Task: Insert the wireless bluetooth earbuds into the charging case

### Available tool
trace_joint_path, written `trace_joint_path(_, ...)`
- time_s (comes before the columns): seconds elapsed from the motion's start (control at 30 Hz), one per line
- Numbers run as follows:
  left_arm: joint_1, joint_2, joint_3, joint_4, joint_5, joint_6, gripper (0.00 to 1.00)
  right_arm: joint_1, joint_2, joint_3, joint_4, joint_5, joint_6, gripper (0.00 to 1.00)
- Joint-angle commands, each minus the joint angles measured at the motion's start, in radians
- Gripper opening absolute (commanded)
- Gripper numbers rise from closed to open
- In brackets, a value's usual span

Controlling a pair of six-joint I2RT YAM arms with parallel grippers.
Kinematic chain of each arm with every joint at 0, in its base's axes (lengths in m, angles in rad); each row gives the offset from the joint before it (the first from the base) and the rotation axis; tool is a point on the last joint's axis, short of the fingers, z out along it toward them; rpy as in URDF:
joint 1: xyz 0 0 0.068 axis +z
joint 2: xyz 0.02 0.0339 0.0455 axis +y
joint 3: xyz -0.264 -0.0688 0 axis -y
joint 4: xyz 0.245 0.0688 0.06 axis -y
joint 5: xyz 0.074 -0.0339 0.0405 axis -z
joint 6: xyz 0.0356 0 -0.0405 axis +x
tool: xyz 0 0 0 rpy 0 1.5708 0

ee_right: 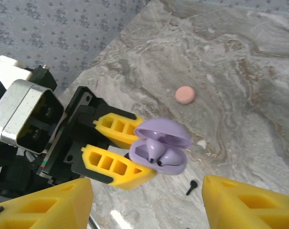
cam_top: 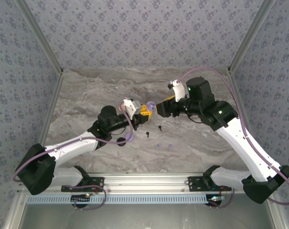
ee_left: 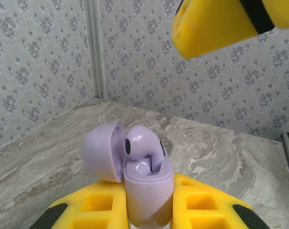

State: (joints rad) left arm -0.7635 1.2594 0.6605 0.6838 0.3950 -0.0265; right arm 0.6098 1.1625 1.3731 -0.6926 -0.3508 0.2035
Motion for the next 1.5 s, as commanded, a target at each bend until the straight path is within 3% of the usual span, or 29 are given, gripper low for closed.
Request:
trace_joint_path(0.0, -0.009, 0.004, 0.051, 0.033, 0.000, 0.028, 0.00, 0.021, 0.033, 0.016, 0.037, -0.069, 0.023, 0.64)
trace_joint_path(0.4, -0.014, 0.018, 0.070, 0.018, 0.019, 0.018, 0.00, 0.046, 0.100, 0.045, 0.028, -0.031, -0.018, 0.57)
trace_joint_path(1.03, -0.014, 0.015, 0.074, 0.007, 0.024, 0.007, 0.00, 0.051, 0.089, 0.045, 0.034, -0.001, -0.050, 0.57)
trace_joint_path(1.17, -0.013, 0.009, 0.074, 0.004, 0.047, -0.004, 0.00, 0.008, 0.012, -0.008, 0.082, -0.032, -0.055, 0.70)
trace_joint_path(1.33, -0.014, 0.000, 0.071, 0.017, 0.112, -0.027, 0.00, -0.094, -0.050, -0.105, 0.138, -0.162, -0.072, 1.00)
trace_joint_path(1.47, -0.014, -0.008, 0.073, 0.021, 0.161, -0.037, 0.00, -0.118, -0.017, -0.142, 0.190, -0.281, -0.049, 1.00)
